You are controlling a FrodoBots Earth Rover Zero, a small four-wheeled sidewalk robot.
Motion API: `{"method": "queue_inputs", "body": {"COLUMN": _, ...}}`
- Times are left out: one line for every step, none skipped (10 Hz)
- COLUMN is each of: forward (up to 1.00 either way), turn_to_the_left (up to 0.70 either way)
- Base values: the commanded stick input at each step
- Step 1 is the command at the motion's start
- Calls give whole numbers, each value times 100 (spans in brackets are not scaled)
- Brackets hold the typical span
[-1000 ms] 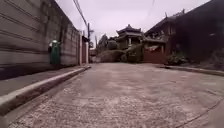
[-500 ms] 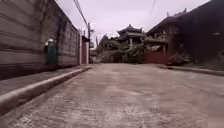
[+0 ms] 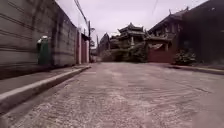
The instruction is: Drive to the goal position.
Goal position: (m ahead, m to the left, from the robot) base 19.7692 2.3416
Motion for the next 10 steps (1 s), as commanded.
{"method": "queue_inputs", "body": {"forward": 100, "turn_to_the_left": -4}}
{"method": "queue_inputs", "body": {"forward": 100, "turn_to_the_left": -1}}
{"method": "queue_inputs", "body": {"forward": 100, "turn_to_the_left": 0}}
{"method": "queue_inputs", "body": {"forward": 100, "turn_to_the_left": 0}}
{"method": "queue_inputs", "body": {"forward": 100, "turn_to_the_left": 0}}
{"method": "queue_inputs", "body": {"forward": 100, "turn_to_the_left": 0}}
{"method": "queue_inputs", "body": {"forward": 100, "turn_to_the_left": 0}}
{"method": "queue_inputs", "body": {"forward": 100, "turn_to_the_left": 0}}
{"method": "queue_inputs", "body": {"forward": 100, "turn_to_the_left": 0}}
{"method": "queue_inputs", "body": {"forward": 100, "turn_to_the_left": 0}}
